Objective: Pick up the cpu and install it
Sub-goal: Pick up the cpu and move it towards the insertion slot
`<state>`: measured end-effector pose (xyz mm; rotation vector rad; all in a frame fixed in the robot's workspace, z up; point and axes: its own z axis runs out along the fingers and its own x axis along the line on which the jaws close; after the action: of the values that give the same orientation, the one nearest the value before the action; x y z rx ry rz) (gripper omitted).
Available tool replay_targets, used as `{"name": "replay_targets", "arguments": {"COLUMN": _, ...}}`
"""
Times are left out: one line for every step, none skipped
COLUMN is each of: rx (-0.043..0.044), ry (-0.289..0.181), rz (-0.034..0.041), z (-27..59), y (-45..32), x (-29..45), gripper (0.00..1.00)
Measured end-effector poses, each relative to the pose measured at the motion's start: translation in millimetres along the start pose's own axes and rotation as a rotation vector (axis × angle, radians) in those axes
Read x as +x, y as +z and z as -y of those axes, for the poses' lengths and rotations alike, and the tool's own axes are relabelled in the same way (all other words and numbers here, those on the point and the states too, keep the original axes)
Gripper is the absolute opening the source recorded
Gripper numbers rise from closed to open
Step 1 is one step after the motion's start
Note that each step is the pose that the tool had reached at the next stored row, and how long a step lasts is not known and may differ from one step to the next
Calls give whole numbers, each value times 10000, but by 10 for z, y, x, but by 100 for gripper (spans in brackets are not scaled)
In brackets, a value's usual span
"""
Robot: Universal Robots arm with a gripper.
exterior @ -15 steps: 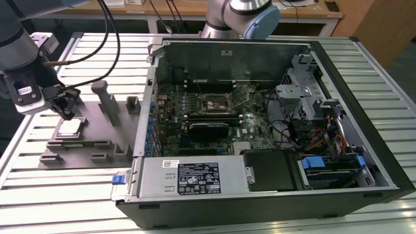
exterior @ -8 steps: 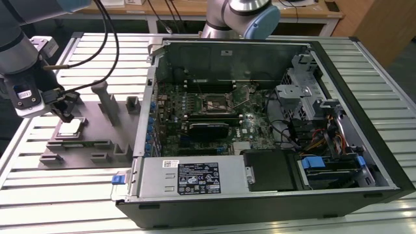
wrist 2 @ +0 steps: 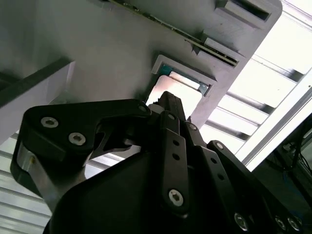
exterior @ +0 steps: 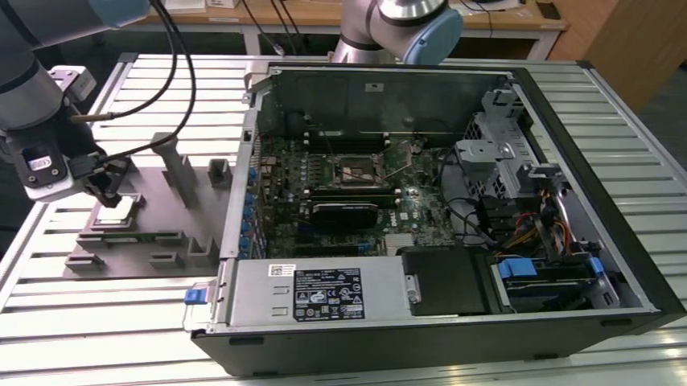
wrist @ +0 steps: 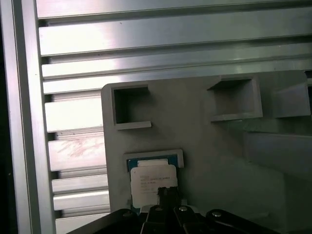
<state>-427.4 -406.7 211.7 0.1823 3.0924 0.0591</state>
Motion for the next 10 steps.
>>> {"name": "replay_targets", "arguments": {"rx": 1, "ry": 0, "rz": -1, "z": 5, "y": 11, "x": 5, "gripper": 11}}
{"name": "replay_targets", "arguments": {"rx": 0, "ry": 0, "rz": 0, "z": 8, "y": 23, "x": 9, "gripper": 11}}
{"name": "replay_targets", "arguments": {"rx": 0, "ry": -1, "rz": 1, "z": 11, "y": 35, "x": 14, "gripper": 11}}
{"name": "replay_targets", "arguments": {"rx": 1, "ry": -1, "rz": -1, "z": 13, "y": 45, "x": 24, "gripper": 11}}
{"name": "replay_targets", "arguments": {"rx": 1, "ry": -2, "rz": -1, "z": 15, "y": 54, "x": 36, "gripper": 11}}
{"name": "replay_targets", "arguments": {"rx": 1, "ry": -1, "rz": -1, "z": 16, "y": 62, "x": 47, "gripper": 11}}
{"name": "replay_targets", "arguments": {"rx": 1, "ry": -1, "rz": -1, "z": 18, "y": 69, "x": 60, "gripper": 11}}
{"name": "replay_targets", "arguments": {"rx": 1, "ry": -1, "rz": -1, "z": 20, "y": 76, "x": 71, "gripper": 11}}
{"name": "replay_targets", "arguments": {"rx": 0, "ry": -1, "rz": 0, "z": 21, "y": 85, "x": 79, "gripper": 11}}
{"name": "replay_targets", "arguments": {"rx": -1, "ry": -2, "rz": 1, "z": 20, "y": 95, "x": 83, "gripper": 11}}
